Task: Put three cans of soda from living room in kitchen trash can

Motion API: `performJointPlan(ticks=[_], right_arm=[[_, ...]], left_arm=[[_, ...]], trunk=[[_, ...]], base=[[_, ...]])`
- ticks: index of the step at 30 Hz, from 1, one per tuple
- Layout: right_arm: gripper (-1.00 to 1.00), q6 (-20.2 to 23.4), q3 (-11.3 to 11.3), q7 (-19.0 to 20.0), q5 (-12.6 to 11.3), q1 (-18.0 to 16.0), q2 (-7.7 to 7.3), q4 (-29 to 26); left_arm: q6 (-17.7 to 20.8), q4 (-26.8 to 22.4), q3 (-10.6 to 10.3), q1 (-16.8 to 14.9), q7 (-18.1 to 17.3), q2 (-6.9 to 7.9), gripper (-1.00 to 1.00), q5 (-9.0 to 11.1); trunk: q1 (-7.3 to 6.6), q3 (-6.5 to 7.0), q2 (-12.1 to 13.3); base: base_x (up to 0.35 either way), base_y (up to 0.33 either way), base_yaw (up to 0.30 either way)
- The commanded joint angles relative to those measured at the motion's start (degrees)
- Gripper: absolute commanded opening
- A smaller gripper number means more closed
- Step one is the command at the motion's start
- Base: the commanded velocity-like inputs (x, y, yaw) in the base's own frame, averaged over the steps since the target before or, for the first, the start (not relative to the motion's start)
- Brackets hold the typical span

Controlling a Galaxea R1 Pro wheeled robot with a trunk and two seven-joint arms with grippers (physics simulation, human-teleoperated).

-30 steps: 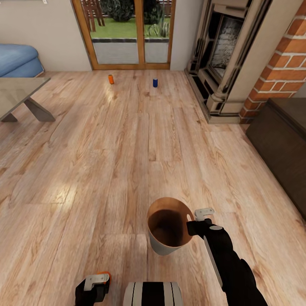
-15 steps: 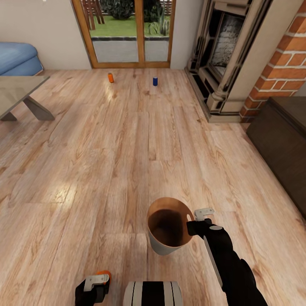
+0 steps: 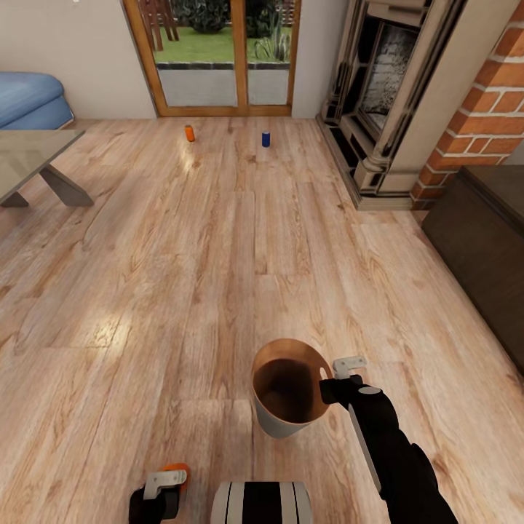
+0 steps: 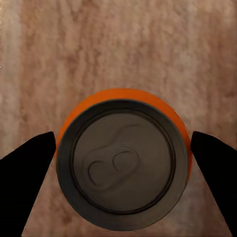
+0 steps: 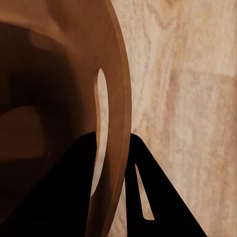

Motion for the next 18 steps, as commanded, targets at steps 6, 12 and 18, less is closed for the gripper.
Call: performJointPlan(ticks=[6, 12, 18], right_arm=[[-1.00, 0.0, 0.0, 0.2, -0.9, 0.0, 0.01, 0.1], [-1.00, 0.0, 0.0, 0.2, -0.9, 0.0, 0.02, 0.1], [-1.00, 0.0, 0.0, 0.2, -0.9, 0.0, 0.01, 0.1]], left_arm=[[-0.3, 0.0, 0.0, 0.0, 0.0, -0.03, -1.00, -0.1], [-0.3, -0.1, 0.0, 0.0, 0.0, -0.04, -1.00, -0.1], [-0.3, -0.2, 0.0, 0.0, 0.0, -0.04, -1.00, -0.1]], trunk=[[0.00, 0.00, 0.0], [0.00, 0.00, 0.0], [0.00, 0.00, 0.0]], base=[[0.000, 0.000, 0.000], [0.000, 0.000, 0.000], [-0.052, 0.000, 0.000]])
